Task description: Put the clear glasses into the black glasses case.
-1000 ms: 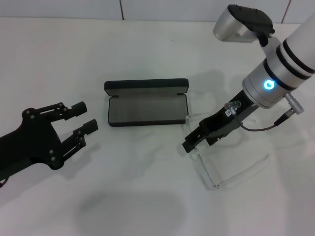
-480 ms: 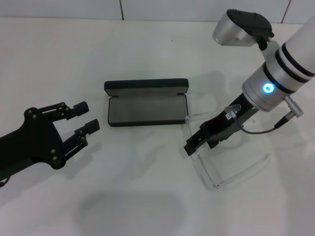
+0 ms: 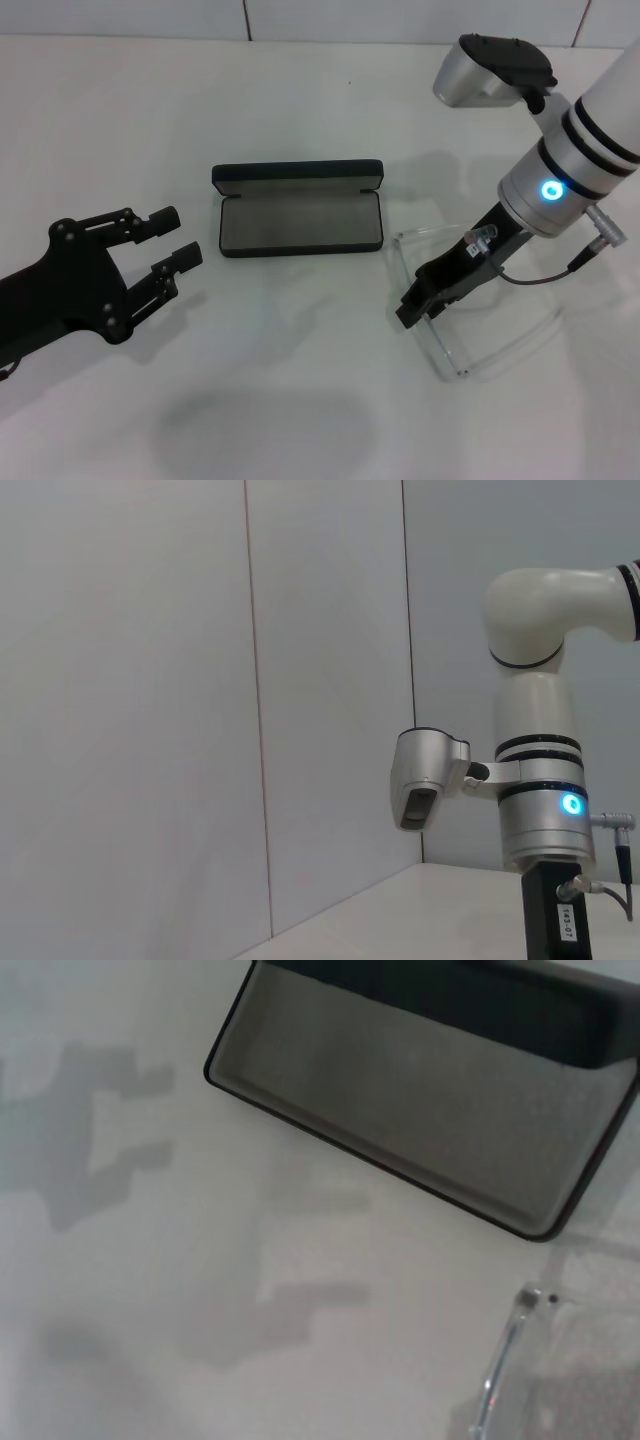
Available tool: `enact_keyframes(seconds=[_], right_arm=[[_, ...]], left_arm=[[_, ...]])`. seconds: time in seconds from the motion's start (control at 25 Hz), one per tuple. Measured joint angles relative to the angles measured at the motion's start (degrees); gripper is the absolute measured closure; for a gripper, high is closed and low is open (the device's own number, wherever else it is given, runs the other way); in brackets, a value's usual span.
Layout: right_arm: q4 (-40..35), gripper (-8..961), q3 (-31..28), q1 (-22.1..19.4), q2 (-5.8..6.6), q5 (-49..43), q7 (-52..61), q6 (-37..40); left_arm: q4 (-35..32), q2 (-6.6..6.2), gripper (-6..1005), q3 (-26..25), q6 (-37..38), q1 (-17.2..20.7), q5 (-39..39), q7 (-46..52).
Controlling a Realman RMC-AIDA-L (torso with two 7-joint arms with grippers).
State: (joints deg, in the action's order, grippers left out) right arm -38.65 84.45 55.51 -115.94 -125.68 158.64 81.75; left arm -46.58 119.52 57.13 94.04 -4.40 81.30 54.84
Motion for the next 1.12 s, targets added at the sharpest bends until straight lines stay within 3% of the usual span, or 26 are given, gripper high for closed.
enact_keyframes(seconds=[0.16,0.24,0.44,0.72,0.96,1.0,1.12], right_arm=[[-0.24,525,-0.18,-0.22,0.19,0.0,0.38,1.15],[-1.19,695,-0.25,-0.63,0.26,-0.03,0.41,2.42],[-4.25,723,-1.89,-2.08,0.37,-0.54,0.42,4.77],[-17.69,742,-11.79,-9.94,0.74,-1.84,-0.57,11.35],[-26.24,762,-15.79,-16.63,0.36,0.39,-7.75,12.77],[-29.97,771,-18.49,-21.52,0.43,7.55,-14.14,12.74],[-30.27,797,-22.96,-25.04,0.56,16.89,-21.62,13.73]], left_arm=[[0.0,0.02,625,0.0,0.0,0.0,-0.01,0.0],[0.0,0.04,625,0.0,0.0,0.0,-0.01,0.0],[-0.01,0.01,624,0.0,0.0,0.12,-0.16,0.0],[-0.01,0.0,624,0.0,0.0,0.05,-0.28,0.0],[-0.33,0.07,624,0.0,0.33,0.0,-1.33,0.14],[-0.38,0.07,624,0.0,0.42,-0.01,-1.75,0.29],[-0.44,0.12,624,0.18,0.6,-0.2,-3.27,0.56]])
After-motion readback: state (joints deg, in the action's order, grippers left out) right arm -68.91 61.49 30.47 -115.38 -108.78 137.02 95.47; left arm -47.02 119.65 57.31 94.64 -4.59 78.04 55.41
